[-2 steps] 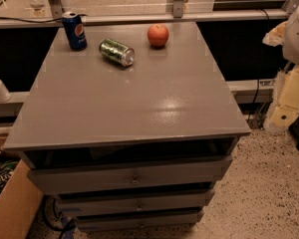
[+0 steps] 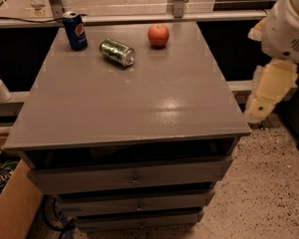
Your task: Place green can upright
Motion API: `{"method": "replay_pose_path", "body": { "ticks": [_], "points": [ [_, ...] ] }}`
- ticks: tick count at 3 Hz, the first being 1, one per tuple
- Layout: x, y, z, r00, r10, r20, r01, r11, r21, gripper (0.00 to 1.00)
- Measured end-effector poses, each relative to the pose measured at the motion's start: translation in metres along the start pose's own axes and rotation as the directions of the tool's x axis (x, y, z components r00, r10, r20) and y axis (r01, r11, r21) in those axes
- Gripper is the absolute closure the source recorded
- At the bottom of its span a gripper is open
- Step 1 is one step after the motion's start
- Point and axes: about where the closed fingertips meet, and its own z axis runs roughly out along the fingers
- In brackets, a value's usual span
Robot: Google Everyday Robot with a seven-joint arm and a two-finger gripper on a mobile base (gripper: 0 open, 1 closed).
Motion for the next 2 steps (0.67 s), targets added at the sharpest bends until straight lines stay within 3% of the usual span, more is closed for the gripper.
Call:
{"method": "replay_pose_path", "body": {
  "ticks": [1,2],
  "points": [
    [-0.036,-0.025,0.017,0.999,0.033,0.022,-0.033,0.9991,0.026,0.0],
    [-0.075,-0.044,0.032,0.991,0.115,0.068,-0.118,0.992,0.046,0.0]
  ]
}}
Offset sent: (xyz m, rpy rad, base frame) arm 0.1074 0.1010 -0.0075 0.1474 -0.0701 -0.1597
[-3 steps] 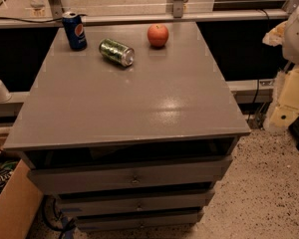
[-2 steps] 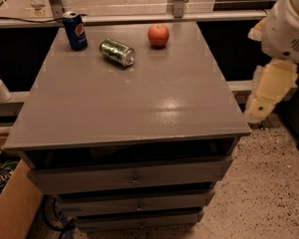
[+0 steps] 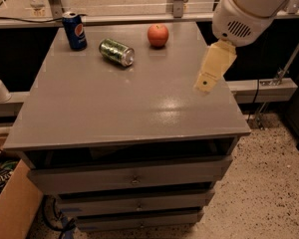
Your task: Place green can upright
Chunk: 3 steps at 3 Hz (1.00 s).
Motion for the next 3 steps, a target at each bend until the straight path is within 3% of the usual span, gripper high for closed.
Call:
{"method": "replay_pose_path", "body": {
  "ticks": [1,2,3],
  "points": [
    [0.0,0.0,-0.001,1.0,0.001,0.002,-0.001,1.0,0.001,0.0],
    [-0.017,-0.015,0.005,0.995,0.073,0.072,-0.073,0.9973,-0.006,0.0],
    [-0.054,-0.043,0.024,0.975,0.167,0.144,-0.163,0.9858,-0.039,0.0]
  ]
}}
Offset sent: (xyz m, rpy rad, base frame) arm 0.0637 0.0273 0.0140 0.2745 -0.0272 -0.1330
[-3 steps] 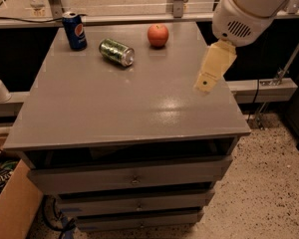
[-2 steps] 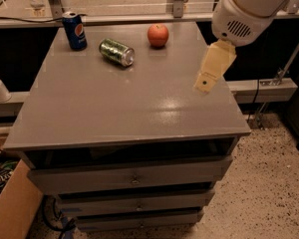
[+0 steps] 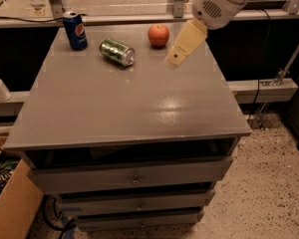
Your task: Place green can upright
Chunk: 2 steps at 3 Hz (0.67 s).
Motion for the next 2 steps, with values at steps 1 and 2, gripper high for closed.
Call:
{"method": "replay_pose_path", "body": {
  "ticks": [1,2],
  "points": [
    [-0.048,-0.018,0.032,0.997,0.061,0.056,-0.058,0.9975,-0.039,0.0],
    [-0.088,-0.027,0.064,0.993,0.096,0.072,-0.091,0.9933,-0.071,0.0]
  ]
}}
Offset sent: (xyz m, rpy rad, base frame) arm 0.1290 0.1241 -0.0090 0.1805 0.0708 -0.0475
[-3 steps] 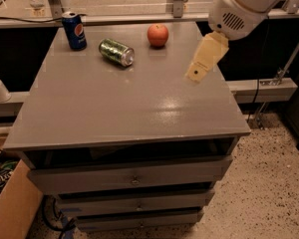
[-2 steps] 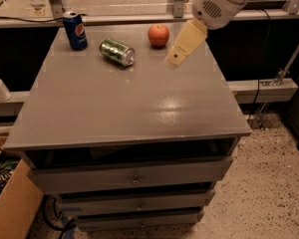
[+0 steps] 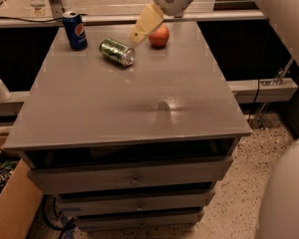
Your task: Place green can upright
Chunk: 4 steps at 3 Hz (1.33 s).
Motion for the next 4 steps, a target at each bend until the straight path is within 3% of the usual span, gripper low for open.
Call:
{"method": "replay_pose_path", "body": {
  "ticks": [2,4],
  "points": [
    [-0.066,0.008,0.071,1.0,-0.002,0.012,0.002,1.0,-0.003,0.0],
    [-0.094,0.004,0.137,1.0,0.007,0.001,-0.007,0.999,0.044,0.0]
  ]
}}
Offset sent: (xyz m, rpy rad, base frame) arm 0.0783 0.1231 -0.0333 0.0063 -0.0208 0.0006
